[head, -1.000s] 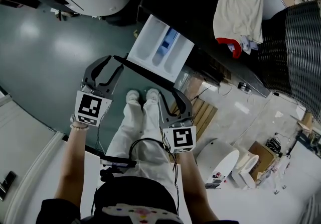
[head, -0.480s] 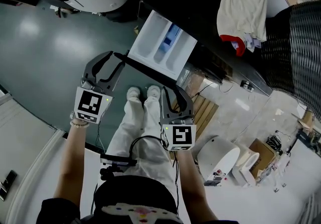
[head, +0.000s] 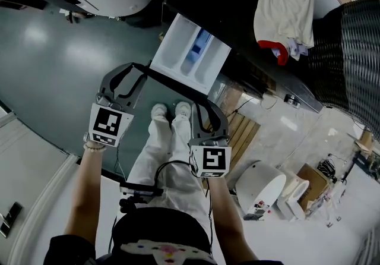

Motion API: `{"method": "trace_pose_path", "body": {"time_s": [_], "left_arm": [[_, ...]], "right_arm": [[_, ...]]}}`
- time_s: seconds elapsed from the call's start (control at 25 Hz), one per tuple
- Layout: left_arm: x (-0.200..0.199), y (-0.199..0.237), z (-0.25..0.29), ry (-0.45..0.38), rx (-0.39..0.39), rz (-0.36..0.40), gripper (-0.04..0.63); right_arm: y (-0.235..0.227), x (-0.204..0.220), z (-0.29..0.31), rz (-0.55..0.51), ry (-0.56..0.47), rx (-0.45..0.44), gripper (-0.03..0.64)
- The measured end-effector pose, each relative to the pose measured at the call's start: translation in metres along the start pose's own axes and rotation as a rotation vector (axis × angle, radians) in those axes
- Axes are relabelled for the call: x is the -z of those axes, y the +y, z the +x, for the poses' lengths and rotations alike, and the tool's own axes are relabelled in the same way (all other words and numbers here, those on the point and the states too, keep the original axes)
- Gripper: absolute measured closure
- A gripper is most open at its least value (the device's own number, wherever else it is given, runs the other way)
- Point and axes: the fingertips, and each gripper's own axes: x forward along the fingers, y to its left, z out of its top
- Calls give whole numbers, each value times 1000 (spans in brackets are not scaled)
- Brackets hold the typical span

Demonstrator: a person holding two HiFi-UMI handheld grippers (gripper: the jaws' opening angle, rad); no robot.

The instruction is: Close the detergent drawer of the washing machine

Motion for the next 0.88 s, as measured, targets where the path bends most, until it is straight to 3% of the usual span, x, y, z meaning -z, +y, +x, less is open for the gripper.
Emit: {"method": "trace_pose_path", "body": {"time_s": [0.36, 0.88], "left_arm": [[-2, -3, 0, 13, 12, 23, 464], [-6, 1, 8, 9, -18, -7, 465]], "right_arm": [[0, -1, 0, -2, 4, -3, 528], [-4, -9, 7, -15, -3, -20, 526]]}}
